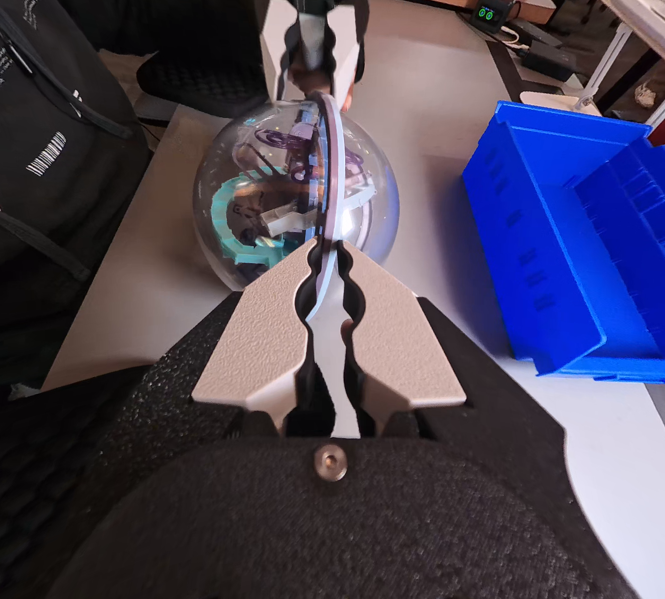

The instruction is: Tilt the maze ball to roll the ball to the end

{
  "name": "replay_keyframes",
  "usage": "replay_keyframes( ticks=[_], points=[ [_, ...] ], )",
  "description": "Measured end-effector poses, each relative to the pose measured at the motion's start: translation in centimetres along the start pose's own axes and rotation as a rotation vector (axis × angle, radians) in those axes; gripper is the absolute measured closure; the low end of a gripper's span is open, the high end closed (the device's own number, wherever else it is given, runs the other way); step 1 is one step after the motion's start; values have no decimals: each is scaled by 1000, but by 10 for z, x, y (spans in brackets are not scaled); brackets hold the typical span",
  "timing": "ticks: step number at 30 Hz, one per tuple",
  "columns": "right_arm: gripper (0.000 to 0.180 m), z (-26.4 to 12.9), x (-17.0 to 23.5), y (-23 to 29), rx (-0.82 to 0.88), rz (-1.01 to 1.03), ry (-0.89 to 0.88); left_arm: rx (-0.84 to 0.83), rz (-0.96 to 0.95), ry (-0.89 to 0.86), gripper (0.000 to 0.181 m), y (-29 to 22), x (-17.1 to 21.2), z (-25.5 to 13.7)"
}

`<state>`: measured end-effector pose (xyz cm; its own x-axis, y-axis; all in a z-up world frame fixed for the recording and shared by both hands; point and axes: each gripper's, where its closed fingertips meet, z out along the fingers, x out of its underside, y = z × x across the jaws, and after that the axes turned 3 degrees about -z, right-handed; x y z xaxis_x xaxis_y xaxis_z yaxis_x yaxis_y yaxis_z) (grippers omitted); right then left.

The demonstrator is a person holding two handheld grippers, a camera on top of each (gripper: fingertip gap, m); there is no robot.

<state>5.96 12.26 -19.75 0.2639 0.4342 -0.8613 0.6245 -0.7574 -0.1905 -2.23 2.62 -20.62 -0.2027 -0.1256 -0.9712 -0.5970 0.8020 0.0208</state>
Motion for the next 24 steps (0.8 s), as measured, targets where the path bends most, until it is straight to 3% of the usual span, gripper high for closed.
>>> replay_keyframes(
  ticks=[6,11,14,24],
  points=[
    [174,1,7,3,31,-1,3,63,-113,101,135,-1,51,10],
    [174,-3,11,5,73,-2,-20,43,-186,147,156,-8,64,15],
    [174,-5,10,6,107,-16,-40,36,-227,152,173,-17,66,20],
    [174,-9,5,0,223,-60,-91,-105,-101,136,174,2,53,11]
  ],
)
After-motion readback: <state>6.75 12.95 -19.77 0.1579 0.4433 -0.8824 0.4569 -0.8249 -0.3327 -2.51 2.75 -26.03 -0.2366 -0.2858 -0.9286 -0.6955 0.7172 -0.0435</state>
